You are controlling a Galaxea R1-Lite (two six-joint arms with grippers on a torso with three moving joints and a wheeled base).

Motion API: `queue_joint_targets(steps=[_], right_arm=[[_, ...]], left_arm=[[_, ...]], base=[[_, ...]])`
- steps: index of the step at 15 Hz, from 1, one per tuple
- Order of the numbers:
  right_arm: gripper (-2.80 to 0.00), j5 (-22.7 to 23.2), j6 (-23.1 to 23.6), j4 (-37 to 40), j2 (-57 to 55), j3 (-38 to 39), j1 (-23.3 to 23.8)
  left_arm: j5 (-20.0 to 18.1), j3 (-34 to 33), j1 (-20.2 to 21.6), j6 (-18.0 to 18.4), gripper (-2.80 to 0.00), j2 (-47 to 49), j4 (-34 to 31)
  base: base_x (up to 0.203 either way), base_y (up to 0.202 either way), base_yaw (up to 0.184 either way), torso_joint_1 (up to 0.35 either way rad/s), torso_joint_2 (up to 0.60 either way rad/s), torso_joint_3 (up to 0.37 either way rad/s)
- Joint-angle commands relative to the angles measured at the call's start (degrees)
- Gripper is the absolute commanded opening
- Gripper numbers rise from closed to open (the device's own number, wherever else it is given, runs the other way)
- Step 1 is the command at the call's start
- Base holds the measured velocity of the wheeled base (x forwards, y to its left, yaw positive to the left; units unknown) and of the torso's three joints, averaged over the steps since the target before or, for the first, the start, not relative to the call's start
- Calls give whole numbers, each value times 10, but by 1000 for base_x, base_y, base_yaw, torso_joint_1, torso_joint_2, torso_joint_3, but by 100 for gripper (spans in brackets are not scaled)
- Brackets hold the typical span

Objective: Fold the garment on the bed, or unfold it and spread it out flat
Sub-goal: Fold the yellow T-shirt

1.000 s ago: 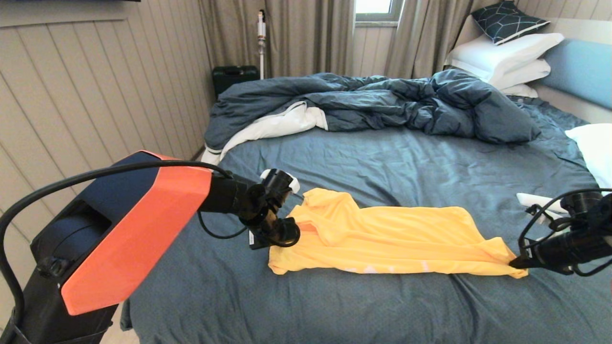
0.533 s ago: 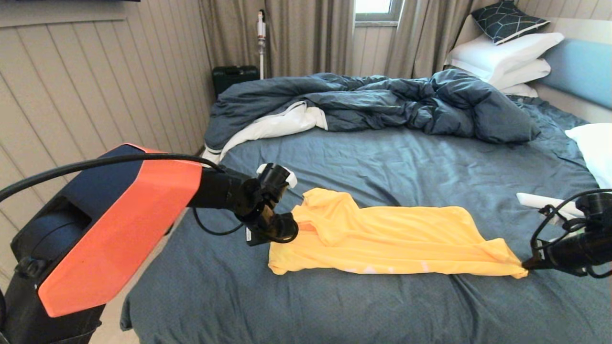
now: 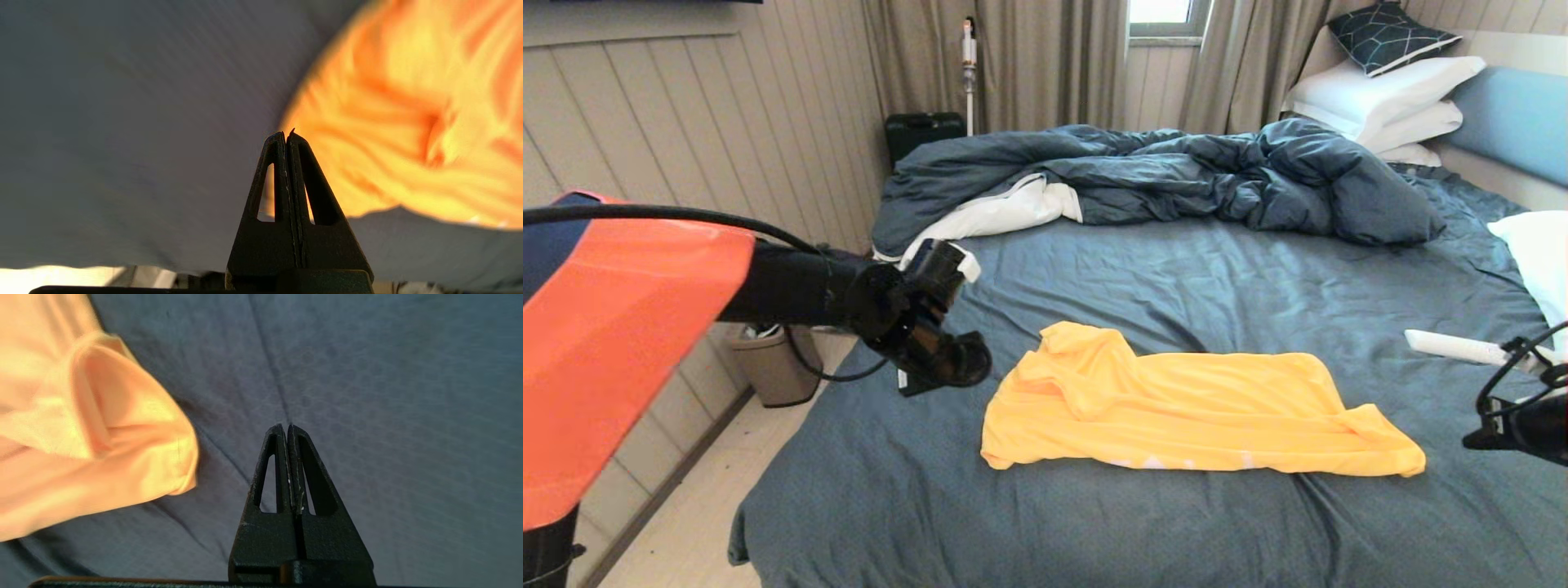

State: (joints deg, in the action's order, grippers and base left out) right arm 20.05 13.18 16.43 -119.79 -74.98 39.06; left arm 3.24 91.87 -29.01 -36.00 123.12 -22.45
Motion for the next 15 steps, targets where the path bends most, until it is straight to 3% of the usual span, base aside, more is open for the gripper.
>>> queue_joint_targets(steps=[1, 3, 5, 6, 7, 10, 12, 15], right_arm=[[-280, 4, -15, 7, 22, -21, 2], [-280, 10, -61, 25, 30, -61, -16], [-280, 24, -123, 50, 31, -124, -53], [-280, 28, -162, 65, 28, -160, -77], [0, 32, -191, 83, 19, -194, -105], [0, 44, -229, 108, -33, -271, -164], [0, 46, -231, 107, -54, -284, -182], [0, 45, -230, 105, -72, -278, -202]], left_arm=[[-3, 6, 32, 9, -280, -30, -1], [-21, 37, 65, 31, -280, -43, -5], [-78, 64, 85, 67, -280, -49, -16], [-110, 77, 87, 88, 0, -47, -26], [-144, 93, 90, 113, 0, -38, -33], [-209, 119, 107, 172, 0, 13, -41], [-231, 133, 133, 176, 0, 34, -23], [-296, 172, 151, 179, 0, 62, -3]], base=[[0, 0, 0, 0, 0, 0], [0, 0, 0, 0, 0, 0], [0, 0, 0, 0, 0, 0], [0, 0, 0, 0, 0, 0], [0, 0, 0, 0, 0, 0], [0, 0, 0, 0, 0, 0], [0, 0, 0, 0, 0, 0], [0, 0, 0, 0, 0, 0]])
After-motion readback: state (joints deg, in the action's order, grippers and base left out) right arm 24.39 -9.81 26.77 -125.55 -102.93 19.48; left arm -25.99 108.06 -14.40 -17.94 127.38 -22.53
